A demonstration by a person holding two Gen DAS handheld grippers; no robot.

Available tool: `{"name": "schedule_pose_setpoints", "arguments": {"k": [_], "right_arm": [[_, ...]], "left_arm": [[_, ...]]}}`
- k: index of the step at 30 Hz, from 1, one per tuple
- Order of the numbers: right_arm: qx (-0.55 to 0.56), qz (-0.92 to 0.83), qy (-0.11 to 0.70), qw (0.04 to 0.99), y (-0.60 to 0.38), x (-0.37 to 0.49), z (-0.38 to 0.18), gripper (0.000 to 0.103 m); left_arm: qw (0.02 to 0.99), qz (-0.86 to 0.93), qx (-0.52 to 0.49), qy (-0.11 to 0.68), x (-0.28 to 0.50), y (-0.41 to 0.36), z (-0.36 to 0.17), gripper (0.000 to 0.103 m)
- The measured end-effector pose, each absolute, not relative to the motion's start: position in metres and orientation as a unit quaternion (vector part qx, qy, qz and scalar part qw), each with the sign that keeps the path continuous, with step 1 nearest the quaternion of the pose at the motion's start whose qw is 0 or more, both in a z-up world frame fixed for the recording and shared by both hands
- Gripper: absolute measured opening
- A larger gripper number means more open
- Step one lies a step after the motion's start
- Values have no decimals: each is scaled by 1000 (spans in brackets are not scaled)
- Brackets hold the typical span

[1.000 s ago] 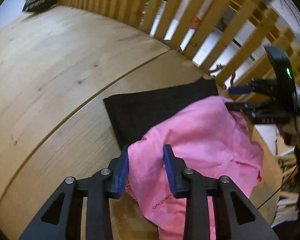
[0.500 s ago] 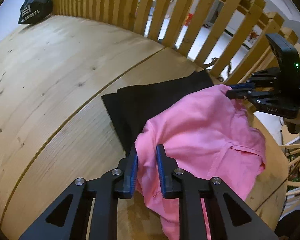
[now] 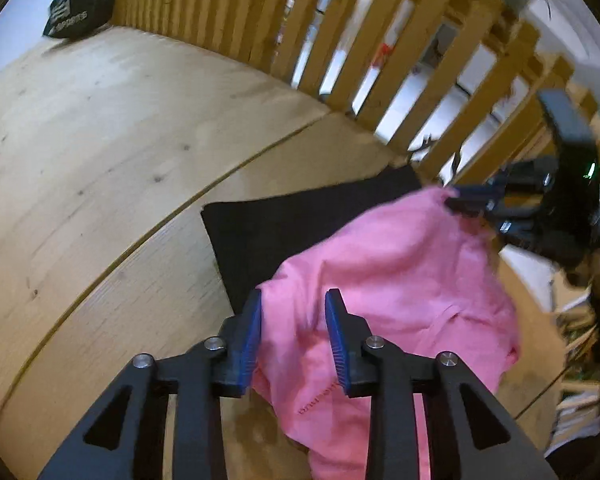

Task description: Fold clothes

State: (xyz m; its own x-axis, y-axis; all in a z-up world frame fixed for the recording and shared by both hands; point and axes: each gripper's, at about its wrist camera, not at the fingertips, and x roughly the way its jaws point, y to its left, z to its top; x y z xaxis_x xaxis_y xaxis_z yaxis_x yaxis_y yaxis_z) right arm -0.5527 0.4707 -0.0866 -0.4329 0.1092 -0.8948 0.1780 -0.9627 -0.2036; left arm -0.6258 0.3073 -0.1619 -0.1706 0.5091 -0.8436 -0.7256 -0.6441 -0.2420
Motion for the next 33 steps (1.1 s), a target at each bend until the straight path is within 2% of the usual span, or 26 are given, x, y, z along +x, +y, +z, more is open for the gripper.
{"name": "schedule_pose_setpoints", "arguments": {"k": [2,3,12,15,16,17,18,19,22,23,24,28,30,33], "right_arm": [[534,-834,134,20,472,-554,-88,9],[535,-834,135,20,472,-554,-88,9],[512,-846,150,16,471,-552,-87,9],[476,-860,184,-5,465,-554,-74,9],[471,-861,192,-12,463,-559,-73,9],[477,-857,193,-16,463,-565,-75,9],[492,-848,197,-20,464,-572,-83,13],[510,-834,207,-27,465,-579,-93,15],[517,-820,239,-57,466,-583,-102,29],[503,-825,250,-70,467,-580,-98,44],[489,-832,251,-73,466,-575,-92,51],[452,-870,197,-27,463,-558,-64,50],[477,-865,156,10,462,-565,-72,50],[516,-844,143,18,465,-583,-103,50]], "left_arm": [[403,756,-501,124,-624,314,-167,12],[403,759,-497,116,-625,313,-166,10],[403,781,-470,84,-625,294,-144,9],[394,797,-451,72,-628,288,-135,9],[386,799,-455,74,-632,288,-137,11],[374,801,-461,79,-636,289,-140,20],[354,800,-476,92,-640,290,-146,41],[331,796,-495,109,-644,292,-154,49],[318,802,-492,117,-645,278,-149,50],[310,814,-480,110,-644,270,-140,50],[311,821,-469,97,-644,264,-131,50],[362,819,-444,41,-639,262,-110,51],[397,798,-453,22,-637,275,-115,51],[391,781,-484,43,-642,292,-138,51]]}}
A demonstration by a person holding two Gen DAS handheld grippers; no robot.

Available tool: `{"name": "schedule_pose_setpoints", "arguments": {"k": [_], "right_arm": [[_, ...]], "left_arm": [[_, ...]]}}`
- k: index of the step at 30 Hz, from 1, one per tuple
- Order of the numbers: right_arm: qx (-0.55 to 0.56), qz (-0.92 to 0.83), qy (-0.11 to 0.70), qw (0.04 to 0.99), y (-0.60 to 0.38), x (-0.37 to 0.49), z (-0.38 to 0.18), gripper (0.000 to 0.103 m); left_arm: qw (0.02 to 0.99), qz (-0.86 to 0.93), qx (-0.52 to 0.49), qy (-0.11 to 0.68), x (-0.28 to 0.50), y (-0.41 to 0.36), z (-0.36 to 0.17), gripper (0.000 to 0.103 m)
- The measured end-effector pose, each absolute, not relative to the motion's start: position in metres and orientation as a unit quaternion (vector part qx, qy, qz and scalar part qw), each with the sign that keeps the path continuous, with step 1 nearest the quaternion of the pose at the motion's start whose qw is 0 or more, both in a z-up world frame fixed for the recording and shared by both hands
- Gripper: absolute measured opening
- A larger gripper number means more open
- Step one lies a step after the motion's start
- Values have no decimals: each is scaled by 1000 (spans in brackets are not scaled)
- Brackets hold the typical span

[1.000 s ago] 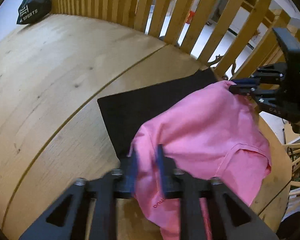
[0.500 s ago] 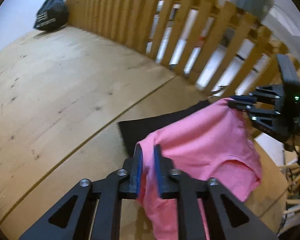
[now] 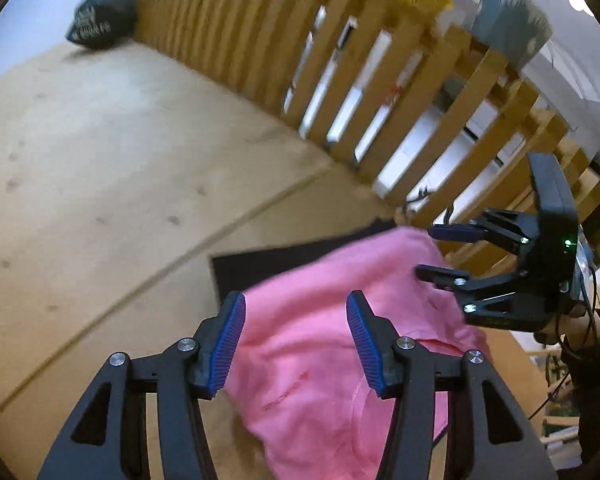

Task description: Fold clothes

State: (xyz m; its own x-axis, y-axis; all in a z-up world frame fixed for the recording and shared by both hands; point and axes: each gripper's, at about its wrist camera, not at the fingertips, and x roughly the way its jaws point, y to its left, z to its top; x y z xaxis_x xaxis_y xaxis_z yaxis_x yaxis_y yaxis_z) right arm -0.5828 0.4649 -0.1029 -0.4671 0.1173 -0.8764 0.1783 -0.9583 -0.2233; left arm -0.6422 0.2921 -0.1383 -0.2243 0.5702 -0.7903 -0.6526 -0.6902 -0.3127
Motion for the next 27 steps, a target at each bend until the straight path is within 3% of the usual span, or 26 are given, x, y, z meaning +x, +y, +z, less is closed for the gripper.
{"name": "schedule_pose_setpoints", "arguments": {"k": [4,7,11,16,17,20,27], "right_arm": [[531,-832,163,-4,473,-586,-116,51],[522,-841,144,11,472,-570,-95,51],[507,-854,105,46,471,-543,-70,51],[546,-827,105,79,463,-506,-101,51],[557,-818,118,82,460,-500,-113,51],[556,-816,136,85,462,-492,-121,53],[537,-837,79,73,486,-489,-89,53]], "left_arm": [[283,797,-514,140,-649,280,-160,53],[288,814,-486,138,-634,264,-134,52],[374,786,-468,153,-585,276,-113,55],[421,717,-499,246,-535,298,-150,55],[410,711,-503,270,-530,296,-162,61],[397,713,-517,258,-535,281,-163,65],[431,718,-493,236,-527,276,-127,63]]}}
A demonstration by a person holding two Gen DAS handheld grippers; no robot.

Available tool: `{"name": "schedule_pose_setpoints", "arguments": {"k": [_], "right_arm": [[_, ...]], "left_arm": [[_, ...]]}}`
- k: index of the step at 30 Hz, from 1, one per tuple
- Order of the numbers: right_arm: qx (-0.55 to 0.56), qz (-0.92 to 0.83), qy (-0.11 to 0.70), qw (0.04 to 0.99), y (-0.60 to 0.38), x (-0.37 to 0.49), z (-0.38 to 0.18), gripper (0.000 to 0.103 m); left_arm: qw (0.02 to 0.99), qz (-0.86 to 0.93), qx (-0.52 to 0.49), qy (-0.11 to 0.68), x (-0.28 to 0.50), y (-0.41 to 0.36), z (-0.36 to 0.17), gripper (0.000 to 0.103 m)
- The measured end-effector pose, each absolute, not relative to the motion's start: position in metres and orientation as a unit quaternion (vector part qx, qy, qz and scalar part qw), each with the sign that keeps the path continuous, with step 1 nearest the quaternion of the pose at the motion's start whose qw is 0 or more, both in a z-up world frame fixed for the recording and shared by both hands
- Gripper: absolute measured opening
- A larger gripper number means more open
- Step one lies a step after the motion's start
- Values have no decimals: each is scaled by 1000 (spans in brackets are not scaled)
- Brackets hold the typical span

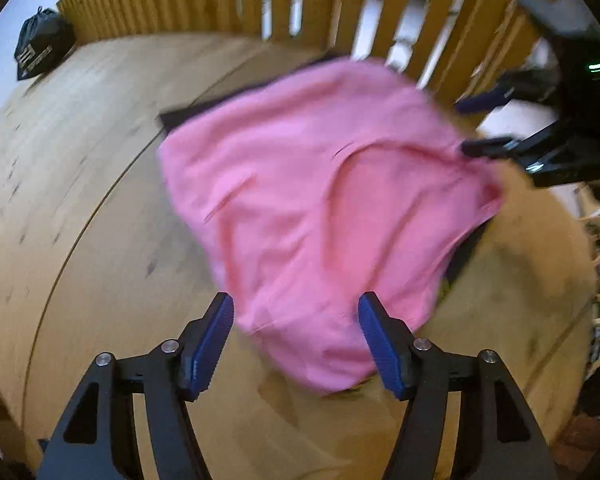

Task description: Fold clothes

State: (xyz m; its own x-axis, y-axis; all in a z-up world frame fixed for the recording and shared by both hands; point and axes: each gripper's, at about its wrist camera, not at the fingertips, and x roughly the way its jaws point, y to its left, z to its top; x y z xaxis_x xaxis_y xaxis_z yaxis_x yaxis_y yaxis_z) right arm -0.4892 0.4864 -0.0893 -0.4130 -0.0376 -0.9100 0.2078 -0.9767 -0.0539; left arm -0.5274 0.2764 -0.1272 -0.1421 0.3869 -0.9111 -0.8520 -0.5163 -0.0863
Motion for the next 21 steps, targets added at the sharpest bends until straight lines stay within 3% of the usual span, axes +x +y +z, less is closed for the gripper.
{"name": "schedule_pose_setpoints", "arguments": {"k": [3,6,11,15,19,21], "right_arm": [[563,-814,122,70,477,-475,-117,53],[563,-812,136,75,476,-467,-119,53],[531,-842,81,59,491,-485,-87,53],[536,-843,31,39,496,-518,-97,53],[561,-826,49,34,490,-531,-127,56],[552,-831,63,30,492,-537,-128,61]], "left_arm": [[435,681,-507,300,-509,289,-149,63],[438,665,-519,311,-502,287,-158,66],[428,712,-497,250,-525,279,-123,67],[378,758,-503,170,-557,281,-119,75],[362,747,-527,182,-559,301,-146,75],[352,752,-521,197,-552,304,-157,81]]}}
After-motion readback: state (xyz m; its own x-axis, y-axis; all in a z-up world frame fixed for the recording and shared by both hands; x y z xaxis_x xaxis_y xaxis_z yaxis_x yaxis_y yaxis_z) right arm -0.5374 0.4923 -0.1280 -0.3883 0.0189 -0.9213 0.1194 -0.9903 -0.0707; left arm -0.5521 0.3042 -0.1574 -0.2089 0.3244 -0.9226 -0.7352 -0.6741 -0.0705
